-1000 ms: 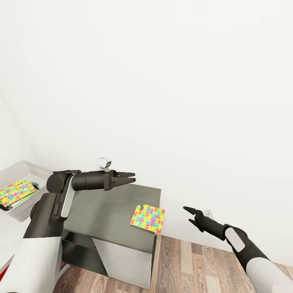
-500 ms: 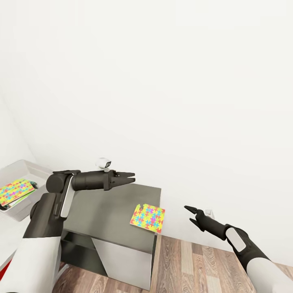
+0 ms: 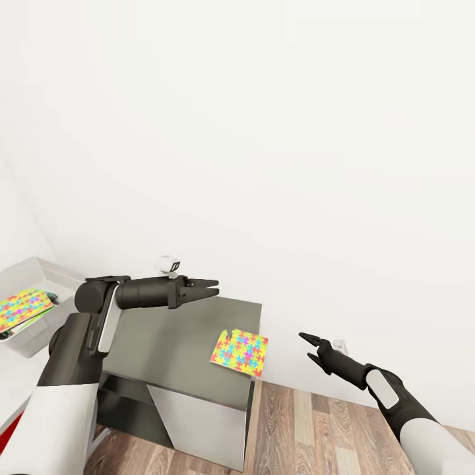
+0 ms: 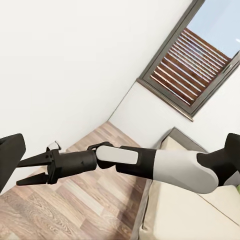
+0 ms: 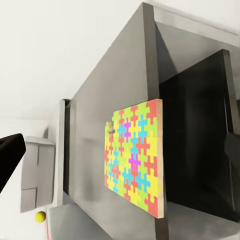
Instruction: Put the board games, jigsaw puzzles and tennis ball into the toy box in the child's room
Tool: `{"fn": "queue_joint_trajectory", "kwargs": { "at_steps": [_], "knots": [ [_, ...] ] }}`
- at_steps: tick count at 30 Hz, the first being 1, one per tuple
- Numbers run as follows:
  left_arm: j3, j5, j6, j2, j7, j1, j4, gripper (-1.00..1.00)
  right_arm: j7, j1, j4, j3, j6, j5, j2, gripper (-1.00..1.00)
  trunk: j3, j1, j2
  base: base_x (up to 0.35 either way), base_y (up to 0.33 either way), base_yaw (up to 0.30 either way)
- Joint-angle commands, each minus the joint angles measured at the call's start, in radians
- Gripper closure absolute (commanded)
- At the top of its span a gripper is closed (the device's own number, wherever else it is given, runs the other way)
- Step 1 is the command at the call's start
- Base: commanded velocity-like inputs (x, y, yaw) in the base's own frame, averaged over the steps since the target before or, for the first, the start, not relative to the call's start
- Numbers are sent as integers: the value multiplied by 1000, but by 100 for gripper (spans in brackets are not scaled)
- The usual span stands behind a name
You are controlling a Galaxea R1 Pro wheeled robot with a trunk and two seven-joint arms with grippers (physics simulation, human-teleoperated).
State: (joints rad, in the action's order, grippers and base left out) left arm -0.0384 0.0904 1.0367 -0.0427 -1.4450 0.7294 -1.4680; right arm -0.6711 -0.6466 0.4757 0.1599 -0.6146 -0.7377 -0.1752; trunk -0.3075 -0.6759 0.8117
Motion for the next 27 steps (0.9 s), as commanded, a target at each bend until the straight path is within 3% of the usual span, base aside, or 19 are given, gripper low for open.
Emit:
{"fn": "queue_joint_trajectory", "kwargs": {
  "at_steps": [1, 12, 19, 27],
  "knots": [
    [0, 1, 11, 0, -2, 1, 0, -100, -1, -1, 0, 3, -7, -3, 0, -100, -5, -4, 8, 0, 0, 0],
    [1, -3, 11, 3, -2, 1, 0, -100, -1, -1, 0, 3, -4, -3, 0, -100, -39, -46, 85, 0, 0, 0],
    [10, -9, 11, 10, 5, 2, 5, -100, 6, 0, 0, 0, -2, -3, 4, -100, -39, -46, 85, 0, 0, 0],
    [23, -14, 11, 29, 19, 12, 39, -100, 9, -1, 0, -1, -2, 5, 40, -100, -39, -46, 85, 0, 0, 0]
  ]
}}
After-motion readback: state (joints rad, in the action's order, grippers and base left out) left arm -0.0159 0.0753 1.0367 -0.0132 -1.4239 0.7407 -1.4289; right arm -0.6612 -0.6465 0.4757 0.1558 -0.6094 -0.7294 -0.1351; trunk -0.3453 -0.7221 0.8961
